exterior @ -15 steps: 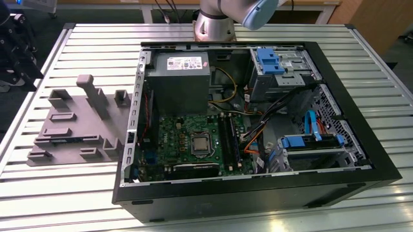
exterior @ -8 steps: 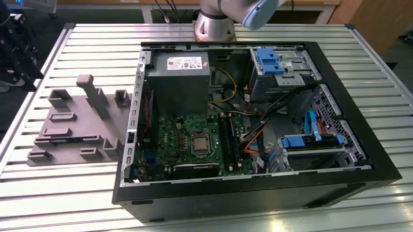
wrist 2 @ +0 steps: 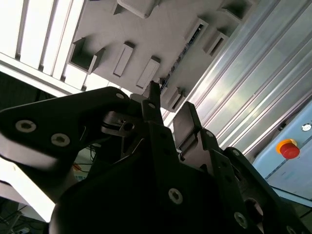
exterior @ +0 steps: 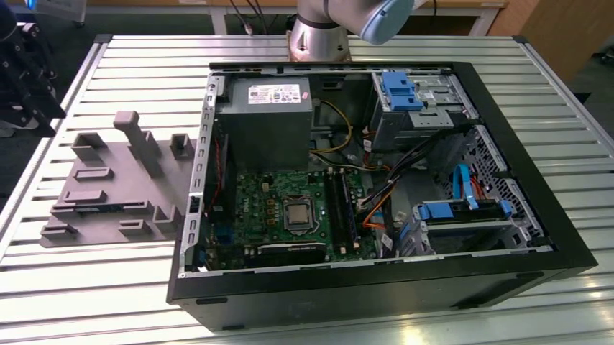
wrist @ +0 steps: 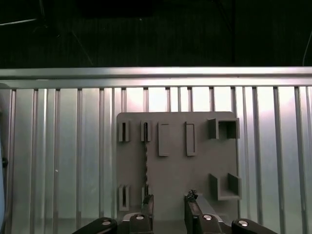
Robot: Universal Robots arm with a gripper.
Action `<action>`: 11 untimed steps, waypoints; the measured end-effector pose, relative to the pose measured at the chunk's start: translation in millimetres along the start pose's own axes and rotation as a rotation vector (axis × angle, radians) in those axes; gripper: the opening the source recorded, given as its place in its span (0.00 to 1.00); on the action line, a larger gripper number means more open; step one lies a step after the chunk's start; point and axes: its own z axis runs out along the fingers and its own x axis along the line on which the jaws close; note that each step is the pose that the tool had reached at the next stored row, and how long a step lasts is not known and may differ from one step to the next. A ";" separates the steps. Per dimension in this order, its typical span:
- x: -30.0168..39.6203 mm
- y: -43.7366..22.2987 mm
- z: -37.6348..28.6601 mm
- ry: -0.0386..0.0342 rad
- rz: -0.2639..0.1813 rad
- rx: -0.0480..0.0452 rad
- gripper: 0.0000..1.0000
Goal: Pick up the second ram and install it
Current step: 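Pick up the second ram and move it above second insertion slot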
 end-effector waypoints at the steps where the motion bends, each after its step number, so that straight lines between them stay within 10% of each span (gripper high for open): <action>1: 0.2 -0.1 1.7 -0.0011 0.000 -0.0002 0.38; 11: 6.6 -0.1 19.5 -0.0031 0.003 -0.0001 0.38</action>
